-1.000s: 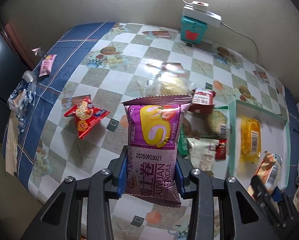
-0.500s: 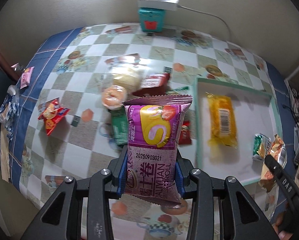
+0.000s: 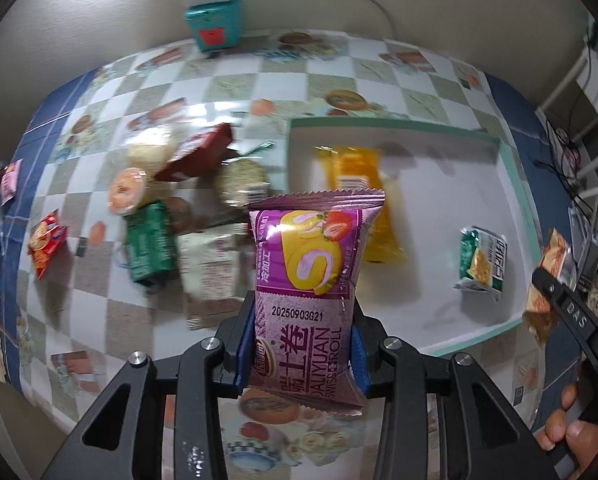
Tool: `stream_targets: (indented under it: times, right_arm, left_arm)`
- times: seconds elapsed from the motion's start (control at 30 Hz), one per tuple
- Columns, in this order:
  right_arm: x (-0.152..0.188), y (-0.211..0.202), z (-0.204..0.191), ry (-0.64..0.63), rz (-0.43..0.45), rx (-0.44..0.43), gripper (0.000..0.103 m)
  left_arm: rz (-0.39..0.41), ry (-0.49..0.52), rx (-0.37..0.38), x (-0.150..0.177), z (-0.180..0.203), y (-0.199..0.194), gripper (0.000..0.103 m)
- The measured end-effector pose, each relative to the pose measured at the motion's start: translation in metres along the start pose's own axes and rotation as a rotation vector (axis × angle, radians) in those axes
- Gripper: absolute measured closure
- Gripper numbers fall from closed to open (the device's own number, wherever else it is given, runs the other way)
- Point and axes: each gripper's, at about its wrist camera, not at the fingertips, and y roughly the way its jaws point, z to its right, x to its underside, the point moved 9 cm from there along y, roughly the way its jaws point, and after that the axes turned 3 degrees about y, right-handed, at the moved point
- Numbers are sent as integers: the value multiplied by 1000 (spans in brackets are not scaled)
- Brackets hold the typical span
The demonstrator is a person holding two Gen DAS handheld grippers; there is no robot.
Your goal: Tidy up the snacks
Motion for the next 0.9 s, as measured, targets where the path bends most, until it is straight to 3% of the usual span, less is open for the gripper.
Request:
stream_targets:
  times: [0.33, 0.9]
  right_arm:
    - [-17, 16, 1, -110, 78, 84, 59]
    - [-18, 40, -1, -140, 54, 88, 59]
  left_arm:
    - [-61, 33, 32, -1, 28, 30, 62]
    - [-117, 68, 60, 0, 53, 54, 61]
